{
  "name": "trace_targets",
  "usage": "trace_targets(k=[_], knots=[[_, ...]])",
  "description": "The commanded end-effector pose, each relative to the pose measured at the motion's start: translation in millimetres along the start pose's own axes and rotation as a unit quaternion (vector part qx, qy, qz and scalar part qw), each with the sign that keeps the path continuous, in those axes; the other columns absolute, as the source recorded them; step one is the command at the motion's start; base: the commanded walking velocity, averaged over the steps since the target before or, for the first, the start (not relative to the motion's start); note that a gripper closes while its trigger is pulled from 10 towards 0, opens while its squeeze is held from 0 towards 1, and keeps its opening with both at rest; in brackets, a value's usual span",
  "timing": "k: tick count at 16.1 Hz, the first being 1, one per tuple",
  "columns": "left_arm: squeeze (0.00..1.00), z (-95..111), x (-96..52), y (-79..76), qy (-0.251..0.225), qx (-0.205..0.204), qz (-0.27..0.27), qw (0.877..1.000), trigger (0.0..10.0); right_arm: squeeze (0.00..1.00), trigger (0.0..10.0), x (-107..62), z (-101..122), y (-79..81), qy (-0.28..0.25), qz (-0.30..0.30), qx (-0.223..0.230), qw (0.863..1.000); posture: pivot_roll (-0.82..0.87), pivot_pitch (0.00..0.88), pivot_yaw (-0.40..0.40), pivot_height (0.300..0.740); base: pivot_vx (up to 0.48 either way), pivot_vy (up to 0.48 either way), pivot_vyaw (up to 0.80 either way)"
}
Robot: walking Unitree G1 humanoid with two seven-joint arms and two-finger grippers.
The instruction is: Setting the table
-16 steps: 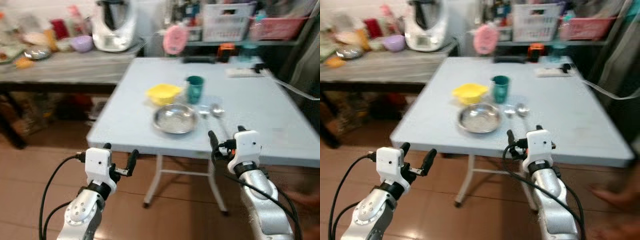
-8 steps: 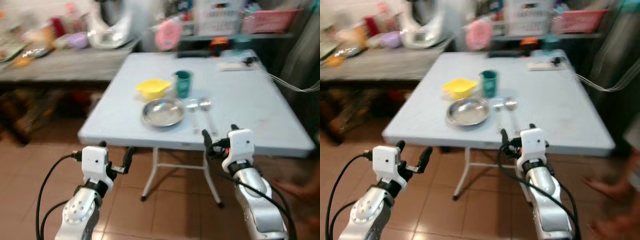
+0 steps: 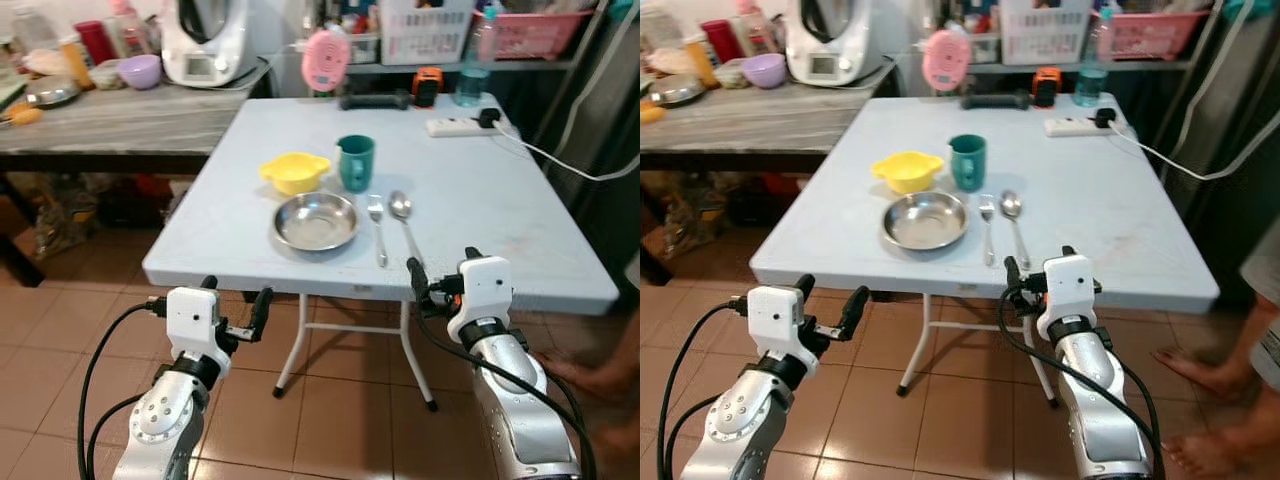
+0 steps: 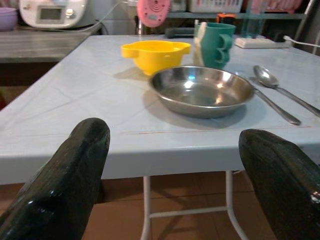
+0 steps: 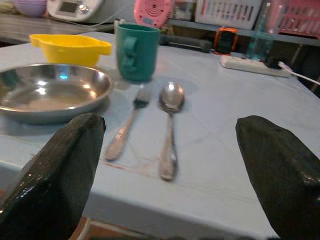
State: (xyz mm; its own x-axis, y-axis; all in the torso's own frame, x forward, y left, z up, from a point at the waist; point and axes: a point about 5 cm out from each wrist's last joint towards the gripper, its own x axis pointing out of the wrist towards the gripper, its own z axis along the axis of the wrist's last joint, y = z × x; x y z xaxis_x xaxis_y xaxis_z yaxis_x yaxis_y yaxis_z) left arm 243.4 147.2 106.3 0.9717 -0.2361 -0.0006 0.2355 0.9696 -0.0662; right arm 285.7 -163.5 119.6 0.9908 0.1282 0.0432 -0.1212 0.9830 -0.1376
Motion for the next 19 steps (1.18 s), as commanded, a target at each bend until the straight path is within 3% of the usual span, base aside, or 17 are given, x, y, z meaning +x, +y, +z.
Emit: trace_targets(k=[1,16,19], knots=[[0.0,2.3,0.1,3.5,-0.003,0.004,0.0,1.0,10.0,0.0,10.0,1.8,3.8,3.2,-0.009,0.009,0.003,1.0,-0.14,0.0,0.071,0.74,0.266,0.0,0.0],[0.0,-0.9,-3.1,3.1,0.003,0.005,-0.004,1.0,10.0,0.0,10.0,-0.3,5.5,9.1,-0.017,0.026,-0.001,1.0,-0.14,0.0,0.075,0.74,0.326,0.0,0.0],[0.0,-3.4,-6.8,3.7,0.011,0.01,-0.005,1.0,10.0,0.0,10.0,-1.6,6.2,10.6,-0.019,0.032,-0.003,0.999,-0.14,0.0,0.076,0.74,0.09,0.0,0.0]])
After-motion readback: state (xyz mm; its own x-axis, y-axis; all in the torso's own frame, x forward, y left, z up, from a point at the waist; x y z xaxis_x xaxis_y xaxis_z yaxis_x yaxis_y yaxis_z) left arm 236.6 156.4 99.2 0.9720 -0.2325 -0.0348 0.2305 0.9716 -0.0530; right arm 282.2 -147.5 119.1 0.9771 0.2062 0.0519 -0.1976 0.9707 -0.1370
